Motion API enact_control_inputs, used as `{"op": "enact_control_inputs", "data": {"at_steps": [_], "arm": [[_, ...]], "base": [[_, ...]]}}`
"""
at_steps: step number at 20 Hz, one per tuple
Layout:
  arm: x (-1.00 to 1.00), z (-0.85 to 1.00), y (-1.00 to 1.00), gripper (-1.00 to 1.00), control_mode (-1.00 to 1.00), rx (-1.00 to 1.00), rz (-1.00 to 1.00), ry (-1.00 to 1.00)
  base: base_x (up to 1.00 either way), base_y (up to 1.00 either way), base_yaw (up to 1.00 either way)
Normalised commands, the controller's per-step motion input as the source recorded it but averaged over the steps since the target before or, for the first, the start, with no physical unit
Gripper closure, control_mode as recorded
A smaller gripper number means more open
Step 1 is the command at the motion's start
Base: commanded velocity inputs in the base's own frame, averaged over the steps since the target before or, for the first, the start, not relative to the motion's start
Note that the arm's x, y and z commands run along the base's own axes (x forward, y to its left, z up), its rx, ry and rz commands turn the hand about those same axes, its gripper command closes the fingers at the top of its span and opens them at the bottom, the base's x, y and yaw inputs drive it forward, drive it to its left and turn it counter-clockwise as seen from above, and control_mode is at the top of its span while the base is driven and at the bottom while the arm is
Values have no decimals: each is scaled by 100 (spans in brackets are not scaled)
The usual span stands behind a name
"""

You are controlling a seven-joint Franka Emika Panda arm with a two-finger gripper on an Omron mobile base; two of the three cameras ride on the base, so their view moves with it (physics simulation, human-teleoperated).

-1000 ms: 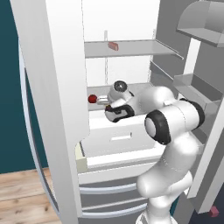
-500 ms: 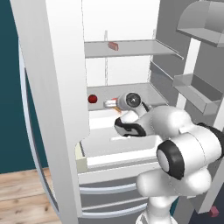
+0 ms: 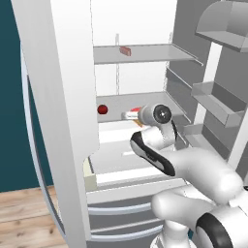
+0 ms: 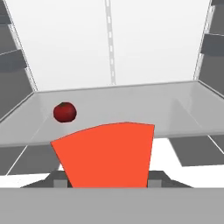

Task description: Take the cheese, steak, and tomato from the fridge and place them on the plate on the dining counter to create an appetizer plate.

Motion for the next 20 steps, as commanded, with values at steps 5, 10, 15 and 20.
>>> {"op": "enact_control_inputs", "data": {"at_steps": [5,10,15,20], "arm": [[-58,48,-12,100,-100,0,0,24],[-39,3,0,100,-100,0,0,20],[-66,0,0,100,-100,0,0,0],[-20,0,0,100,100,0,0,0]], "base": [[0,0,0],[0,0,0],[0,0,0],[-80,0,0]]}}
